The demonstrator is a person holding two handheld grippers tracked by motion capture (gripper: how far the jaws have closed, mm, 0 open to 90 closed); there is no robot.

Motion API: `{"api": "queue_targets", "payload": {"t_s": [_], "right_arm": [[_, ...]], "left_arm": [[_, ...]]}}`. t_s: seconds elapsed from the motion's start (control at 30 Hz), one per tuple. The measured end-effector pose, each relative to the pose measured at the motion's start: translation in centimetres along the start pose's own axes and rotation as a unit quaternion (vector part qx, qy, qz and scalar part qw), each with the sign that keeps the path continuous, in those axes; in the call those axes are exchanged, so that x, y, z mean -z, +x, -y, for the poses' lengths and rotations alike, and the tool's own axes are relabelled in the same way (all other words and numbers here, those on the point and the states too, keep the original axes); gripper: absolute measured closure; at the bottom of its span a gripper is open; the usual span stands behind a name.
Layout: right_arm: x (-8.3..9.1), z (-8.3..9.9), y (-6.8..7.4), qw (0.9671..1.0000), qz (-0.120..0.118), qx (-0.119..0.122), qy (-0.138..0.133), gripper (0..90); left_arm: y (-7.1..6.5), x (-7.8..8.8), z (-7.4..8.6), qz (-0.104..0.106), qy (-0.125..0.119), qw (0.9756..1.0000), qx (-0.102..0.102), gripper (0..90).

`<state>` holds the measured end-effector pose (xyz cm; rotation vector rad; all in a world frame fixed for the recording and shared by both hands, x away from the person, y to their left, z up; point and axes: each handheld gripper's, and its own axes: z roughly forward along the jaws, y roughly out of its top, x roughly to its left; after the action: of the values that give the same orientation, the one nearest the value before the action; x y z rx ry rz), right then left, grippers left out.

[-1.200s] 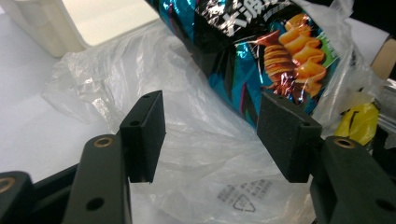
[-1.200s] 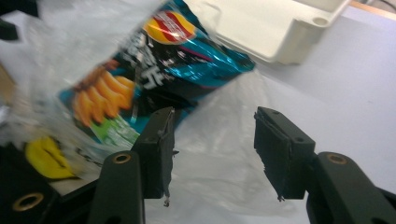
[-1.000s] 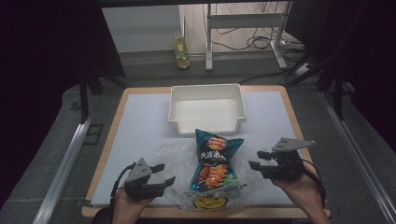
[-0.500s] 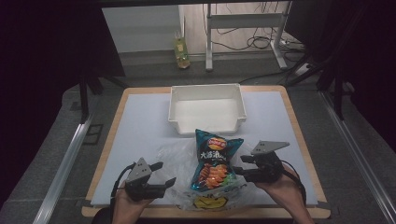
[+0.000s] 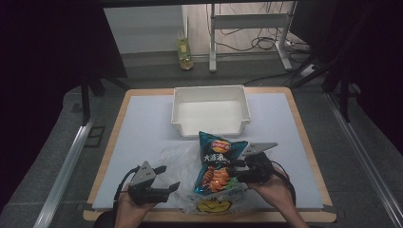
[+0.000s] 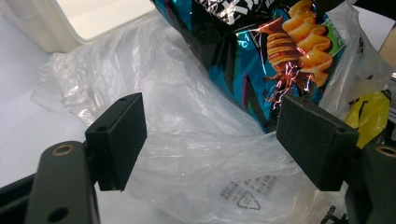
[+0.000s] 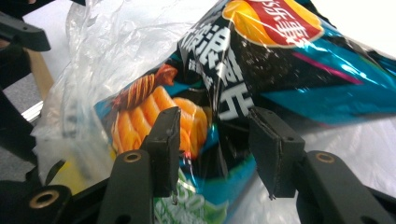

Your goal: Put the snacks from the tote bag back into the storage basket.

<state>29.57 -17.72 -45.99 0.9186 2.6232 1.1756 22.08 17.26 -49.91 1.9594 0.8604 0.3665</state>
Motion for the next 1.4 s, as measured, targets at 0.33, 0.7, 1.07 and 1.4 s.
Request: {"api": "queue_targets", "payload": {"t_s": [0.33,0.7,1.07,1.4], "right_arm": [[-2.1,-0.7,0.2,0.9997,0.000,0.006,0.025,77.3],[-1.1,-1.0,0.8,0.9997,-0.002,0.023,0.008,90.0],[0.5,-2.4,0.7,0.9987,0.003,0.038,-0.033,90.0],[1.2,-3.5,0.9,0.9974,0.000,0.048,-0.054,90.0]], "left_arm": [[0.1,-0.2,0.1,0.000,0.009,1.0000,0.001,23.4],[0.1,-0.5,0.2,0.006,0.013,0.9999,0.003,19.4],[-0.3,-0.9,0.1,0.021,0.017,0.9996,-0.001,17.3],[-0.2,-0.8,0.0,0.033,0.012,0.9994,0.006,10.2]]}}
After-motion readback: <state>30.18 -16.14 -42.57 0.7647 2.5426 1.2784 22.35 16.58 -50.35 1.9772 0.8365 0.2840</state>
